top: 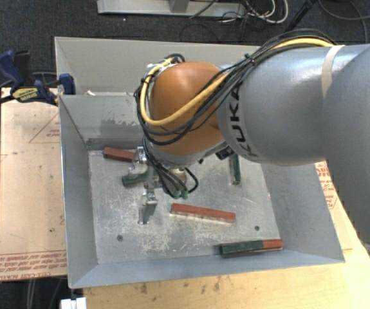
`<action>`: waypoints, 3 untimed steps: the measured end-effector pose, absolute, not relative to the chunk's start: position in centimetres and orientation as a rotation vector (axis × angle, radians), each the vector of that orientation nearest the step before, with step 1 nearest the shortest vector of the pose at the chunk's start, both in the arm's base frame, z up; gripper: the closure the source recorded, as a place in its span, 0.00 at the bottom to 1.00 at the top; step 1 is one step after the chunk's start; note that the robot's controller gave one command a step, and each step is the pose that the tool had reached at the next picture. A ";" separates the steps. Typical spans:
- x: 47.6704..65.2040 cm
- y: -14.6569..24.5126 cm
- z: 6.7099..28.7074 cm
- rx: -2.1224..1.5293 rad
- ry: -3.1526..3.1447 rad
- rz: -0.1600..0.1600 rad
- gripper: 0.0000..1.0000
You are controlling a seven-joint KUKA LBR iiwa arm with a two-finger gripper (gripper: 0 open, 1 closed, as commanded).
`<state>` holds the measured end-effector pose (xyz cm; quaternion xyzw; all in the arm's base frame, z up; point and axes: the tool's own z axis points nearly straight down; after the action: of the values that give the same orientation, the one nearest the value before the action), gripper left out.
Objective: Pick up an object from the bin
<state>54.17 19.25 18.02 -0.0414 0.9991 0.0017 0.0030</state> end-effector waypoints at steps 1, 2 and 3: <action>55.9 18.7 12.1 -0.159 3.131 0.001 0.00; 58.5 16.7 9.6 0.006 3.151 0.002 0.00; 60.2 15.4 9.7 0.225 3.125 0.005 0.00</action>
Offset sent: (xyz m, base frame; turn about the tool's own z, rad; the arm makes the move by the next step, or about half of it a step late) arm 0.0778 -0.0565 -0.0586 0.2461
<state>60.24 15.36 9.74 0.0717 0.9974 0.0015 0.0041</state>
